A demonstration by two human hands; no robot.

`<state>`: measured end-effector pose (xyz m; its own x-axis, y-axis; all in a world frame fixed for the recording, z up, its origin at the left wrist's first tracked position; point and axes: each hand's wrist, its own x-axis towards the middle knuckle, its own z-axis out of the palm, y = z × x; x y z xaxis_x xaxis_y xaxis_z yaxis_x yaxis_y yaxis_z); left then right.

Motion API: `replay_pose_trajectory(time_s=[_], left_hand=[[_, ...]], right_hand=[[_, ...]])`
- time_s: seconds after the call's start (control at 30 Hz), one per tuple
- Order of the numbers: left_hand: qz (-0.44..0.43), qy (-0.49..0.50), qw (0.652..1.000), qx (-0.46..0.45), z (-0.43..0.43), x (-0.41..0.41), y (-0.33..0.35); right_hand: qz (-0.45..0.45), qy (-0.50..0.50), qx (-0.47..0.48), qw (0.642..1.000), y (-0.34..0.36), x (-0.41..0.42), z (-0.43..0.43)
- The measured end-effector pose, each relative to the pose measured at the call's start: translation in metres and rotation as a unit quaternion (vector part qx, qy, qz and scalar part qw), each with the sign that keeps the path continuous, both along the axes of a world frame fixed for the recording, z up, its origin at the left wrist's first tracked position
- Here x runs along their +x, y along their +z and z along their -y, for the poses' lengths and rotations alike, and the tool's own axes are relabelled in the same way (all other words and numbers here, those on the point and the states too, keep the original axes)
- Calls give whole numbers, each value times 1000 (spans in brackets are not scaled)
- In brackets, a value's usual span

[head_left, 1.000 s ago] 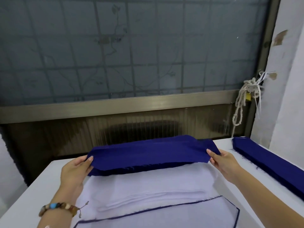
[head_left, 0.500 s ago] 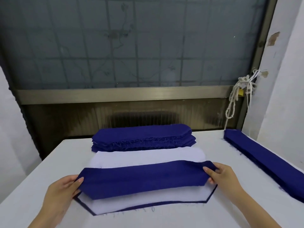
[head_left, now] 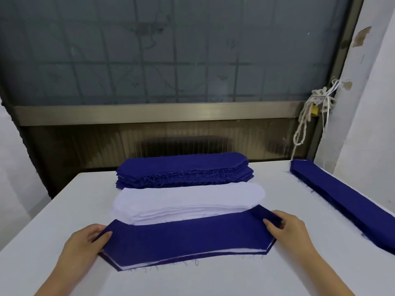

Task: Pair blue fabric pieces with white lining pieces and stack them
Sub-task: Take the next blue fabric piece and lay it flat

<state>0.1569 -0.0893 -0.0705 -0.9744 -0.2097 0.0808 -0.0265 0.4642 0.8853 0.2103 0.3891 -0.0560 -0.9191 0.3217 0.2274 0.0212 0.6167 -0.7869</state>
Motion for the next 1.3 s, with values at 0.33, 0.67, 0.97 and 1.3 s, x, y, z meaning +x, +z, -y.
replay_pose_trajectory(time_s=[0.33, 0.67, 0.97, 1.3], left_hand=[[26, -44, 998, -29, -2, -2, 9], [49, -35, 997, 50, 4, 3, 13], [-65, -12, 994, -86, -3, 12, 15], [-54, -15, 984, -169, 0, 12, 13]], right_hand=[[70, -26, -60, 995, 5, -13, -8], [82, -24, -10, 996, 7, -7, -4], [46, -38, 17, 998, 6, -5, 2], [48, -62, 67, 995, 2, -9, 2]])
